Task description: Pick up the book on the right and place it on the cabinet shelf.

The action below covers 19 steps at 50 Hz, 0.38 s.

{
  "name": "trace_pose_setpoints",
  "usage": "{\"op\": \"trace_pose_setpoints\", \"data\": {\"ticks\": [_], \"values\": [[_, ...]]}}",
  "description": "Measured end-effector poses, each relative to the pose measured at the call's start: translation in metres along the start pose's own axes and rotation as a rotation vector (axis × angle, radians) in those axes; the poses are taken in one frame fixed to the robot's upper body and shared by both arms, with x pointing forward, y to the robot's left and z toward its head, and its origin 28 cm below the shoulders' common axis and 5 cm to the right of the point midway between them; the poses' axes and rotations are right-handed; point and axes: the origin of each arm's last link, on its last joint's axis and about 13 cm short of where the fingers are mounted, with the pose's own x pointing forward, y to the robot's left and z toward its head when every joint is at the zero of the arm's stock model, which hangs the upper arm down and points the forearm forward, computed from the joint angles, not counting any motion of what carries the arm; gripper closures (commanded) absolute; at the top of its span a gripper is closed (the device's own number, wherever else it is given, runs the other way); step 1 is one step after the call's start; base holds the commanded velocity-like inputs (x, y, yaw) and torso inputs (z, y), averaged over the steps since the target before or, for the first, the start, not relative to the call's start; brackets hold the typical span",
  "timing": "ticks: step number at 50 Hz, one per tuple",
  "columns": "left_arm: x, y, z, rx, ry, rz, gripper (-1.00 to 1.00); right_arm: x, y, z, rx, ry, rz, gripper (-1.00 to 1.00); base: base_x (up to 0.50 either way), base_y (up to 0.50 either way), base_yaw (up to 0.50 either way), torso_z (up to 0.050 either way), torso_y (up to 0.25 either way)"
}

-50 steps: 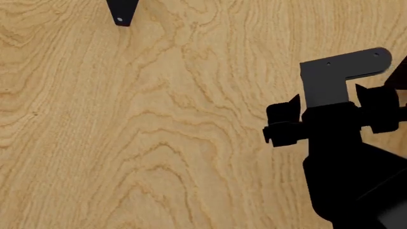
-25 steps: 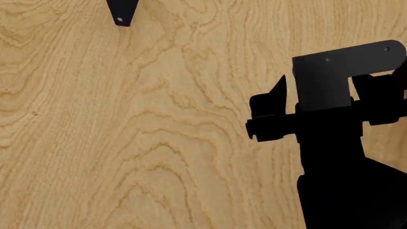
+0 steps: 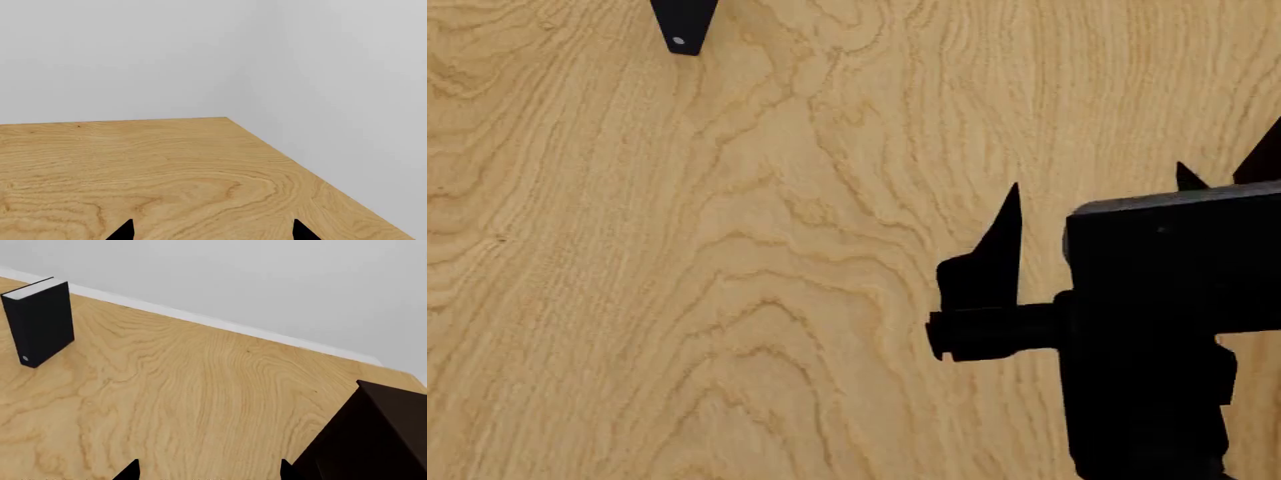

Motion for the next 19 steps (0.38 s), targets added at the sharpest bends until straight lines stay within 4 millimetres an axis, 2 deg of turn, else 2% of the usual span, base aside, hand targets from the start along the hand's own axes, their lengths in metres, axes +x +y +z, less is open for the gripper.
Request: {"op": "trace_pose_setpoints", "data": {"ticks": [10,19], "values": [[0.000,0.000,0.001,0.000,-0.001,-0.002,-1.00,-0.022,0.000,-0.002,0.024,-0.045,0.006,-1.00,0.00,0.00,0.00,0.000,0.000],[-0.001,0.000,0.001,0.001,-0.002,-0.003,-1.00,-0.034,0.000,-0.008,0.049,-0.057,0.008,-1.00,0.00,0.00,0.00,0.000,0.000]]}}
